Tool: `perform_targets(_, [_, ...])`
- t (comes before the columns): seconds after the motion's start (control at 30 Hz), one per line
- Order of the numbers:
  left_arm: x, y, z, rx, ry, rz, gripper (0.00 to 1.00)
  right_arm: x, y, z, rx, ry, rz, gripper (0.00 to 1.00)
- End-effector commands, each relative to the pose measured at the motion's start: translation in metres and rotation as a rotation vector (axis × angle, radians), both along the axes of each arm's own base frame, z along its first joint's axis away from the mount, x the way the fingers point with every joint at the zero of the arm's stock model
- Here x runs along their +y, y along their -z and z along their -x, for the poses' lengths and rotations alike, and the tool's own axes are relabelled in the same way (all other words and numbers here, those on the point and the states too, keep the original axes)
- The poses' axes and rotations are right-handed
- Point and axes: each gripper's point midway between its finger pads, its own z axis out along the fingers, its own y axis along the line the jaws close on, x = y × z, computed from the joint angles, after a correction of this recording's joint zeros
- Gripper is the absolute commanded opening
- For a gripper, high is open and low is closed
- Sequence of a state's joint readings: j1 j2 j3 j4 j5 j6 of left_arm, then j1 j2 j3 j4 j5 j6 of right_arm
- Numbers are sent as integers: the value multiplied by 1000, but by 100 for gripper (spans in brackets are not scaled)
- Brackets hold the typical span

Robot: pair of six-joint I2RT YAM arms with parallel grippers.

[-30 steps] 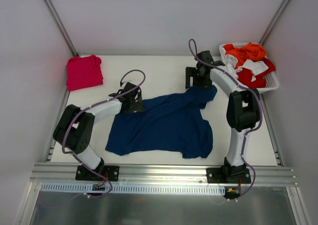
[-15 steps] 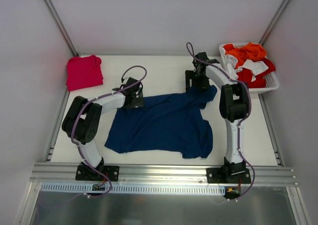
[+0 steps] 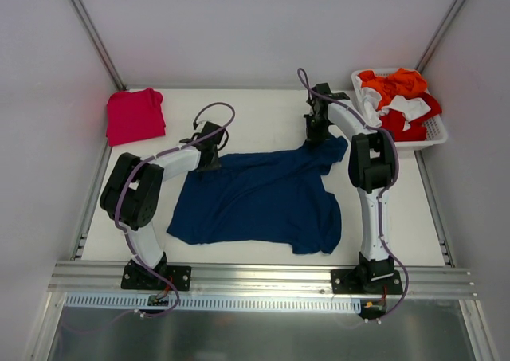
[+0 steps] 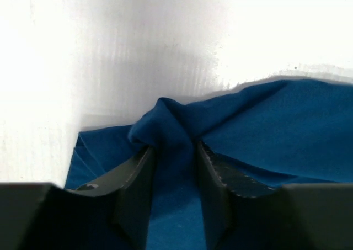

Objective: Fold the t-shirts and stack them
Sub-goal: Flatten out the tshirt

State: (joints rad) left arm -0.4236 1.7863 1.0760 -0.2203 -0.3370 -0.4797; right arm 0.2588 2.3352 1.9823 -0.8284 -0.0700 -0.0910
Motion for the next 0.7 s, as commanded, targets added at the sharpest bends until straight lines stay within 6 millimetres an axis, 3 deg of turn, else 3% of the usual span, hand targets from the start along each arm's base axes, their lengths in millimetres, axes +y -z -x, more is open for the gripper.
perform_targets(0.0, [9,-9,-9,-33,-28,-31,30,2,-14,3,3,-11,-7,0])
perform_targets(0.03, [8,-10,-9,-36,-29,-29,17,2,-15,4,0,-12,-9,1])
perform_targets(0.13, [11,-12,-8,-42,-43,-37,6,2,-17,7,4,-14,-10,0])
perform_targets(0.37, [20,-32,-14,-90,-88,-65,5,-4,-40,9,-39,-12,7,1])
perform_targets(0.67, [18,-65,-44,-146,-109,-86,6,2,-79,-6,-121,-10,-24,0])
